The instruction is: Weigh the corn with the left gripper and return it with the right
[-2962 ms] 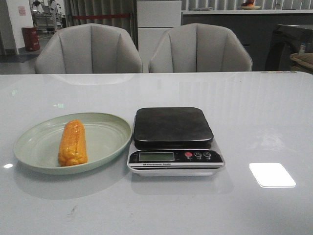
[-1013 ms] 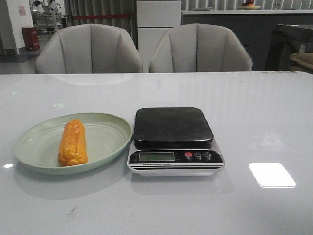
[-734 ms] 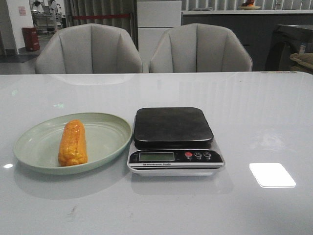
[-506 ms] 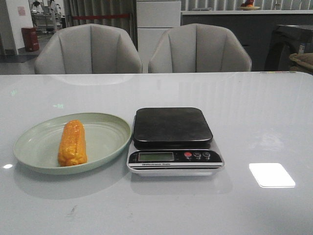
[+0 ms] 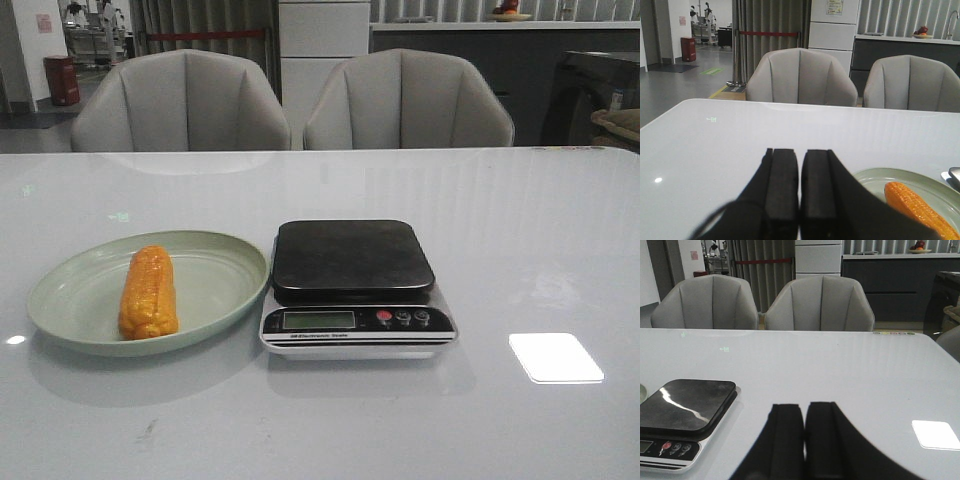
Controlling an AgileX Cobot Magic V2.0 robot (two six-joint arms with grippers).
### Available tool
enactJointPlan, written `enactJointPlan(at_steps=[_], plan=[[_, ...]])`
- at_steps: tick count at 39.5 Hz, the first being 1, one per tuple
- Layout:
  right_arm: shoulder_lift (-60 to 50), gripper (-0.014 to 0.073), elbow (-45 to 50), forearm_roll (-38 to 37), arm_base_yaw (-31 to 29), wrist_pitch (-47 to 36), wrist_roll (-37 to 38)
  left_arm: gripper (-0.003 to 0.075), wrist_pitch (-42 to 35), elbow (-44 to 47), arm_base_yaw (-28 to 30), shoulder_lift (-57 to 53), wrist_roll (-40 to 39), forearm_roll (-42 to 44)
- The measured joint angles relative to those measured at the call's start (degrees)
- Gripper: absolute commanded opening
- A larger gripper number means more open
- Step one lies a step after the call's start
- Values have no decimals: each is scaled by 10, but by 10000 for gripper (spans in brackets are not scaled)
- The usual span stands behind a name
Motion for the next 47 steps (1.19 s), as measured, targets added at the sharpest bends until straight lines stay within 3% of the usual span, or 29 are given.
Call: enactJointPlan(at_steps=[47], plan=[[0,169,0,-1,-1,15,-1,121,0,0,0,0,0,0]])
